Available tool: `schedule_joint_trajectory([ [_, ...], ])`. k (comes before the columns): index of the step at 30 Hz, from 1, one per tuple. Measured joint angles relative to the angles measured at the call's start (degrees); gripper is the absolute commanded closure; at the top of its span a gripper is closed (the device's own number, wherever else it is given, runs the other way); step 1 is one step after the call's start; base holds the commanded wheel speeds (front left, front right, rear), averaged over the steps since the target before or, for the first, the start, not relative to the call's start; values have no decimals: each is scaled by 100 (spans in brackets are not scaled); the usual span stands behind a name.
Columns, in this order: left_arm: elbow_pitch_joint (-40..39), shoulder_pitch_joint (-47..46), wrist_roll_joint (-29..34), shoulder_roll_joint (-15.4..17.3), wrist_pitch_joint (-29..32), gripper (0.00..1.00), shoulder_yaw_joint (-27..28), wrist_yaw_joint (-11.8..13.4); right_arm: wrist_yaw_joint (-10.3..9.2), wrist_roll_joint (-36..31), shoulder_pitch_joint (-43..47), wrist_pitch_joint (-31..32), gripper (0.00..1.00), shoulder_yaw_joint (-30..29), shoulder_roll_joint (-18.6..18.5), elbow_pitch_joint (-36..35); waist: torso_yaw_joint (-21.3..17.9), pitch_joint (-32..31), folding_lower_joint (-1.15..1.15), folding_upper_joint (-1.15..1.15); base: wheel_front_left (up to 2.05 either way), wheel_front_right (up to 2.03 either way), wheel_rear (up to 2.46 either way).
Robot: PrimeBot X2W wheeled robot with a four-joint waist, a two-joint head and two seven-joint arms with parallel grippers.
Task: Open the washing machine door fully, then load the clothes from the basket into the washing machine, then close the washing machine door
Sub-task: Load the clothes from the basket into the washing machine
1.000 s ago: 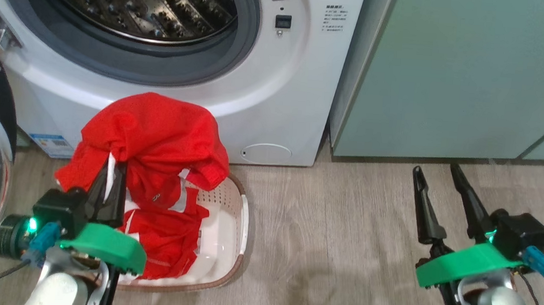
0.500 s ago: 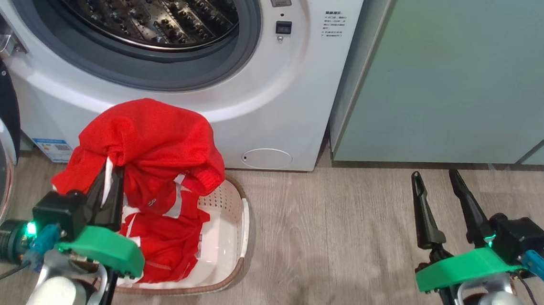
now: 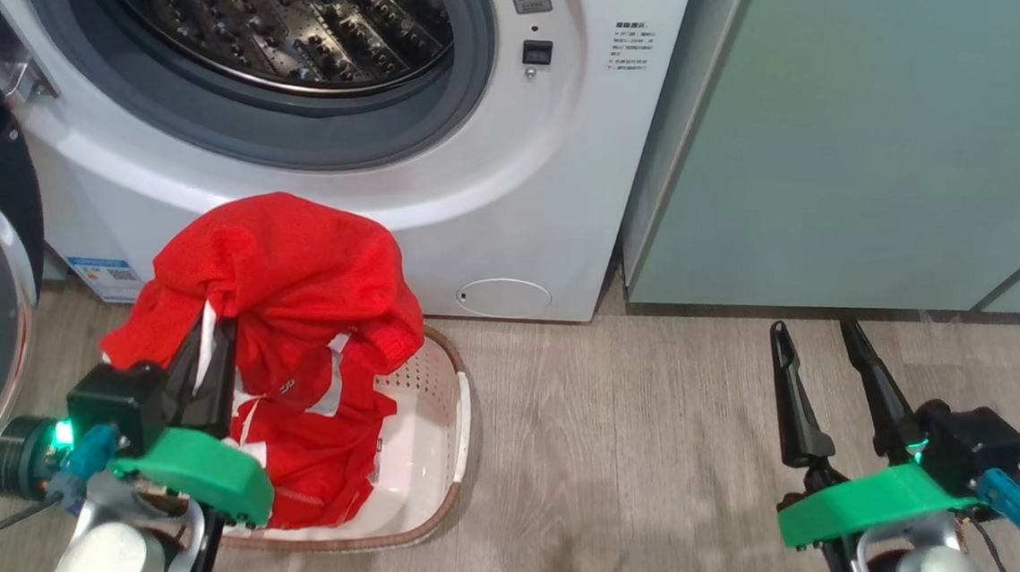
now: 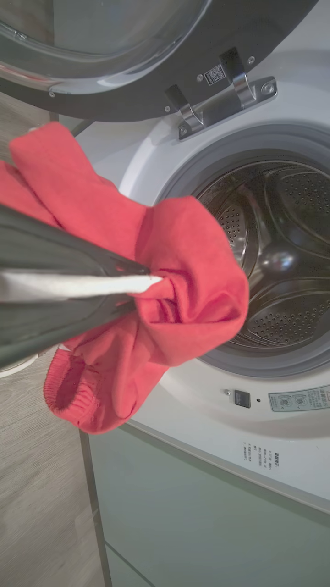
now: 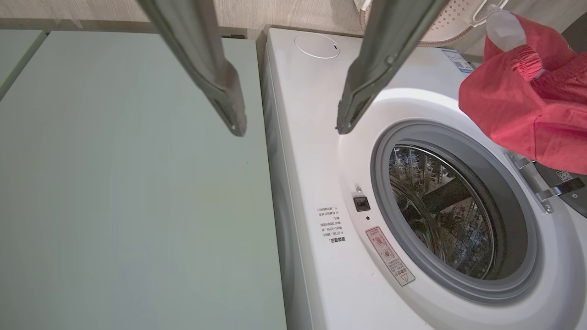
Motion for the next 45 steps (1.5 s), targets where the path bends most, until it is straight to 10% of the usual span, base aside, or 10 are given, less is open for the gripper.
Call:
schedule_joint_trajectory([
  [22, 1636, -1979, -628, 14, 248, 100, 320, -546, 0, 102, -587, -112, 0, 326, 1, -302, -309, 1160, 1, 0, 0, 0, 0],
  [45, 3931, -5989, -1243, 1154, 2436, 100, 732, -1403, 0, 927, -1600, -389, 0, 889, 1, -412, -1576, 3059, 2, 0, 0, 0, 0],
])
